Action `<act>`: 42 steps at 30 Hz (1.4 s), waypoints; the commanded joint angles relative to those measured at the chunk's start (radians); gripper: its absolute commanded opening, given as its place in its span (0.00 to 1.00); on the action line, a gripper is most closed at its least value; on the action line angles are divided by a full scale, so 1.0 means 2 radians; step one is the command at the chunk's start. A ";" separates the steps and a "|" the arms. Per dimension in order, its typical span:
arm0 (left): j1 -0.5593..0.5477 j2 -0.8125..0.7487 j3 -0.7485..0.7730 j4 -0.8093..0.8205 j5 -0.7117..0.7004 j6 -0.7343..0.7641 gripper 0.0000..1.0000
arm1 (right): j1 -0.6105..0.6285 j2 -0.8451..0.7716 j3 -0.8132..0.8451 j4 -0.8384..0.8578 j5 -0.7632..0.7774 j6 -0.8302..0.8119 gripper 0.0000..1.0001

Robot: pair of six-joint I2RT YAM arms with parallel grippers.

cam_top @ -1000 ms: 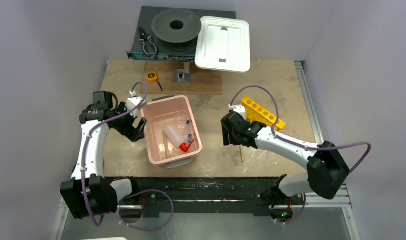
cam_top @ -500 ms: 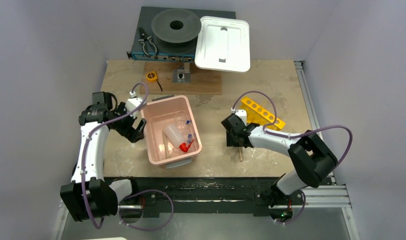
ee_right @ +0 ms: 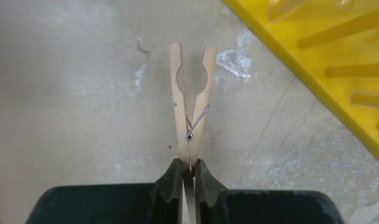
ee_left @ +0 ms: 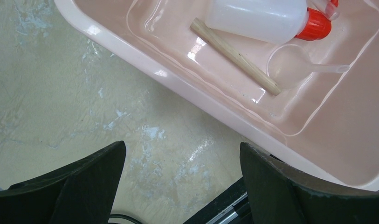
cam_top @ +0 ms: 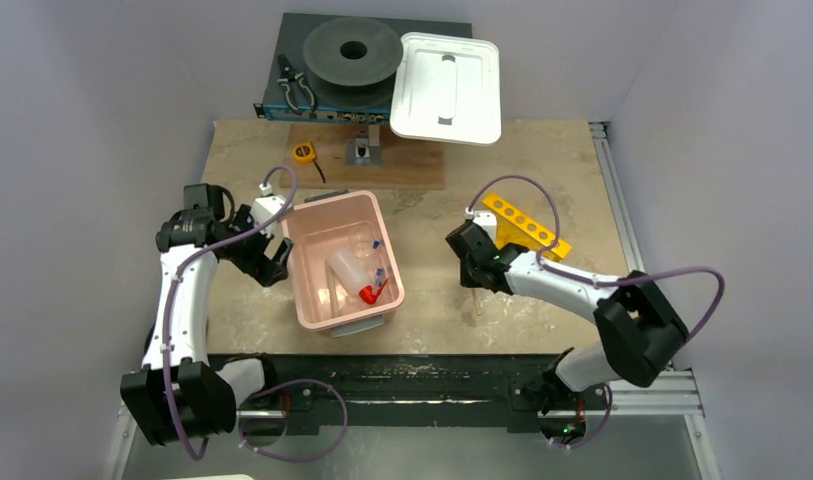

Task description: Organize the chemistry lab equipment

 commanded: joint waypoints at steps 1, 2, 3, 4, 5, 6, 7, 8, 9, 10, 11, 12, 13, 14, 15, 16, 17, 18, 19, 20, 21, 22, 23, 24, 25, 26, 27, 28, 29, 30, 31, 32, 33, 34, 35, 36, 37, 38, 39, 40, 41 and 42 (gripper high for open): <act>-0.002 -0.013 0.025 -0.007 0.014 0.004 0.92 | 0.024 -0.075 0.091 -0.049 0.007 -0.019 0.00; -0.002 -0.011 0.026 -0.009 0.014 0.003 0.92 | 0.036 -0.081 0.119 -0.062 0.008 -0.022 0.00; -0.002 -0.010 0.027 -0.012 0.014 0.004 0.92 | 0.046 -0.082 0.149 -0.077 0.005 -0.023 0.00; -0.001 -0.008 0.028 -0.014 0.013 0.003 0.92 | 0.055 -0.081 0.179 -0.084 -0.005 -0.024 0.00; 0.001 -0.008 0.029 -0.015 0.014 0.002 0.92 | 0.065 -0.077 0.205 -0.086 -0.014 -0.026 0.00; 0.004 -0.007 0.029 -0.015 0.015 0.002 0.92 | 0.079 -0.069 0.233 -0.085 -0.018 -0.027 0.00; 0.008 -0.007 0.032 -0.016 0.018 0.001 0.92 | 0.093 -0.058 0.271 -0.085 -0.021 -0.029 0.00; 0.011 -0.008 0.034 -0.019 0.020 0.000 0.92 | 0.106 -0.042 0.302 -0.086 -0.024 -0.030 0.00; 0.015 -0.007 0.039 -0.023 0.024 0.000 0.92 | 0.118 -0.013 0.330 -0.087 -0.031 -0.032 0.00; 0.018 -0.005 0.043 -0.025 0.031 0.000 0.92 | 0.130 0.011 0.360 -0.086 -0.039 -0.034 0.00; 0.023 -0.005 0.048 -0.028 0.034 -0.002 0.92 | 0.141 0.037 0.388 -0.088 -0.042 -0.037 0.00; 0.026 -0.004 0.052 -0.031 0.036 -0.003 0.92 | 0.151 0.066 0.416 -0.089 -0.045 -0.040 0.00; 0.028 0.000 0.058 -0.035 0.037 -0.003 0.93 | 0.160 0.091 0.439 -0.093 -0.048 -0.042 0.00; 0.030 0.003 0.063 -0.040 0.036 -0.003 0.93 | 0.168 0.117 0.462 -0.095 -0.050 -0.043 0.00; 0.034 0.006 0.068 -0.043 0.036 -0.003 0.93 | 0.175 0.138 0.477 -0.093 -0.052 -0.044 0.00; 0.037 0.009 0.072 -0.046 0.037 -0.002 0.93 | 0.181 0.159 0.489 -0.088 -0.054 -0.045 0.00; 0.041 0.009 0.075 -0.048 0.040 -0.002 0.93 | 0.185 0.178 0.498 -0.084 -0.056 -0.045 0.00; 0.045 0.009 0.077 -0.051 0.044 -0.001 0.93 | 0.188 0.195 0.505 -0.082 -0.058 -0.045 0.00; 0.049 0.009 0.078 -0.053 0.049 0.000 0.92 | 0.190 0.210 0.511 -0.082 -0.056 -0.045 0.00; 0.052 0.008 0.079 -0.055 0.052 0.001 0.93 | 0.191 0.224 0.513 -0.081 -0.053 -0.044 0.00; 0.054 0.008 0.080 -0.057 0.052 0.004 0.93 | 0.193 0.234 0.513 -0.078 -0.052 -0.043 0.00; 0.056 0.008 0.079 -0.056 0.053 0.006 0.93 | 0.194 0.243 0.511 -0.076 -0.049 -0.042 0.00; 0.057 0.007 0.078 -0.057 0.054 0.007 0.93 | 0.194 0.250 0.509 -0.076 -0.047 -0.037 0.00; 0.058 0.007 0.078 -0.057 0.054 0.008 0.93 | 0.194 0.256 0.505 -0.074 -0.045 -0.036 0.00; 0.059 0.007 0.078 -0.057 0.054 0.008 0.93 | 0.194 0.261 0.502 -0.073 -0.042 -0.036 0.00; 0.059 0.007 0.077 -0.058 0.055 0.009 0.93 | 0.194 0.265 0.500 -0.072 -0.042 -0.036 0.00; 0.059 0.006 0.077 -0.059 0.056 0.009 0.93 | 0.194 0.269 0.499 -0.073 -0.042 -0.036 0.05; 0.059 0.005 0.077 -0.059 0.057 0.010 0.93 | 0.194 0.272 0.501 -0.076 -0.044 -0.036 0.15; 0.058 0.004 0.077 -0.057 0.057 0.010 0.93 | 0.194 0.272 0.505 -0.082 -0.046 -0.037 0.22; 0.059 0.003 0.077 -0.056 0.057 0.011 0.93 | 0.194 0.271 0.508 -0.087 -0.046 -0.035 0.31; 0.059 0.002 0.076 -0.055 0.057 0.011 0.93 | 0.194 0.266 0.510 -0.091 -0.047 -0.033 0.38; 0.059 0.002 0.077 -0.054 0.057 0.011 0.93 | 0.194 0.259 0.510 -0.092 -0.044 -0.032 0.44; 0.059 0.003 0.077 -0.051 0.058 0.010 0.93 | 0.194 0.245 0.510 -0.094 -0.042 -0.031 0.48; 0.059 0.004 0.077 -0.049 0.060 0.008 0.93 | 0.194 0.234 0.510 -0.098 -0.038 -0.030 0.51; 0.059 0.004 0.077 -0.046 0.063 0.005 0.93 | 0.194 0.220 0.510 -0.104 -0.035 -0.028 0.52; 0.058 0.005 0.077 -0.042 0.067 0.001 0.93 | 0.194 0.205 0.507 -0.111 -0.032 -0.026 0.52; 0.058 0.006 0.078 -0.037 0.070 -0.003 0.93 | 0.194 0.186 0.499 -0.116 -0.030 -0.025 0.52; 0.058 0.007 0.077 -0.028 0.071 -0.009 0.93 | 0.196 0.166 0.483 -0.116 -0.023 -0.024 0.52; 0.058 0.008 0.076 -0.017 0.072 -0.015 0.93 | 0.199 0.142 0.464 -0.117 -0.012 -0.021 0.52; 0.058 0.009 0.074 -0.008 0.076 -0.021 0.93 | 0.204 0.119 0.439 -0.119 0.004 -0.016 0.52; 0.058 0.011 0.072 -0.002 0.081 -0.024 0.93 | 0.208 0.097 0.416 -0.124 0.016 -0.009 0.52; 0.057 0.013 0.071 0.000 0.087 -0.023 0.93 | 0.213 0.077 0.390 -0.132 0.022 0.006 0.53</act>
